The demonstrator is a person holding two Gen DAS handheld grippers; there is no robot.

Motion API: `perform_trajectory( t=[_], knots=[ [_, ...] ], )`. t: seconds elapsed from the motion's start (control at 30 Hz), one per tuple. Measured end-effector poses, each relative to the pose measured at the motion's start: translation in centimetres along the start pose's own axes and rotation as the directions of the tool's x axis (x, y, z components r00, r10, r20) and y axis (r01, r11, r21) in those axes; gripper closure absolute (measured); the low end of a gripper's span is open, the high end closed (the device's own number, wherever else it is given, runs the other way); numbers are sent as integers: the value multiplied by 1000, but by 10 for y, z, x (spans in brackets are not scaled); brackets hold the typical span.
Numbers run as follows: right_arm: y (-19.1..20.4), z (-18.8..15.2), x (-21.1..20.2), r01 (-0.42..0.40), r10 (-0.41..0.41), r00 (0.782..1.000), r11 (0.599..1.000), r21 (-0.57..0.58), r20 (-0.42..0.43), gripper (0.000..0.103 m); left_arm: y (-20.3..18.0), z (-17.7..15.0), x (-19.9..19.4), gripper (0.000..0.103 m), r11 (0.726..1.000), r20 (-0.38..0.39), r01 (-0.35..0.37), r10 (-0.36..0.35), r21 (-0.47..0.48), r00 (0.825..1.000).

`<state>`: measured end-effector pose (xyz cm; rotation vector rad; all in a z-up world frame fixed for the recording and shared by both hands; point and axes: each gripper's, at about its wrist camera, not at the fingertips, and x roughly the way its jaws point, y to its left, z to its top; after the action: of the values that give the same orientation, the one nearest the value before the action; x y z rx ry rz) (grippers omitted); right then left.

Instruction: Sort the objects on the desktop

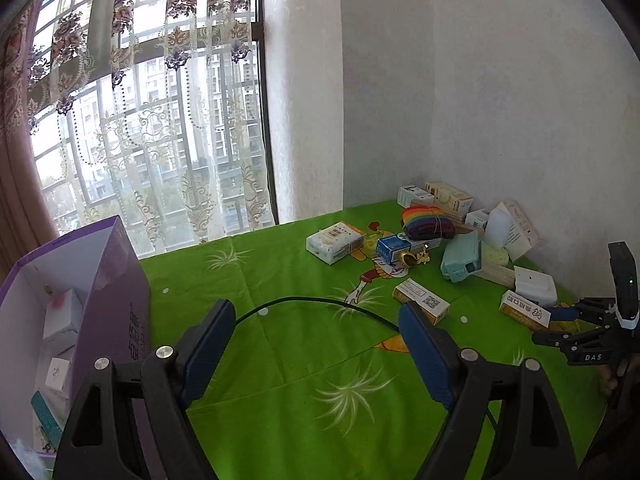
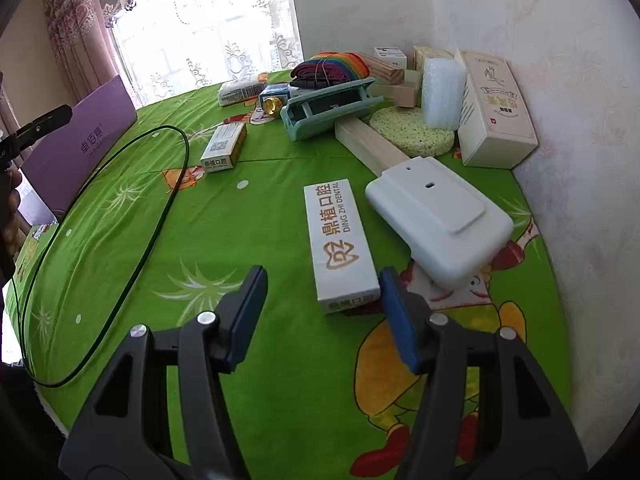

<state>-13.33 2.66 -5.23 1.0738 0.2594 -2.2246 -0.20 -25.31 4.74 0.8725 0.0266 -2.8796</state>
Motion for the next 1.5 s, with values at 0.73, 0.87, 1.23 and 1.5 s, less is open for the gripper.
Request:
perform_trajectory(
  t=[0.73, 0.87, 1.23, 1.5],
  knots=[
    [9, 14, 16, 153, -153, 988, 988, 23, -14, 66, -85, -1, 125, 19, 957, -265, 291, -284, -15, 922],
    [13, 14, 16, 171, -170, 985, 985, 19, -15, 67, -97, 2, 139, 19, 971, -299, 218, -237, -96, 924],
    [15, 13, 18, 177, -177, 984, 984, 31, -14, 68, -102, -2, 166, 66, 993, -377, 52, -90, -110, 922],
    [15, 13, 17, 185, -185, 983, 980, 79, -12, 70, -95, -1, 147, 69, 987, -344, 103, -141, -125, 928]
  ],
)
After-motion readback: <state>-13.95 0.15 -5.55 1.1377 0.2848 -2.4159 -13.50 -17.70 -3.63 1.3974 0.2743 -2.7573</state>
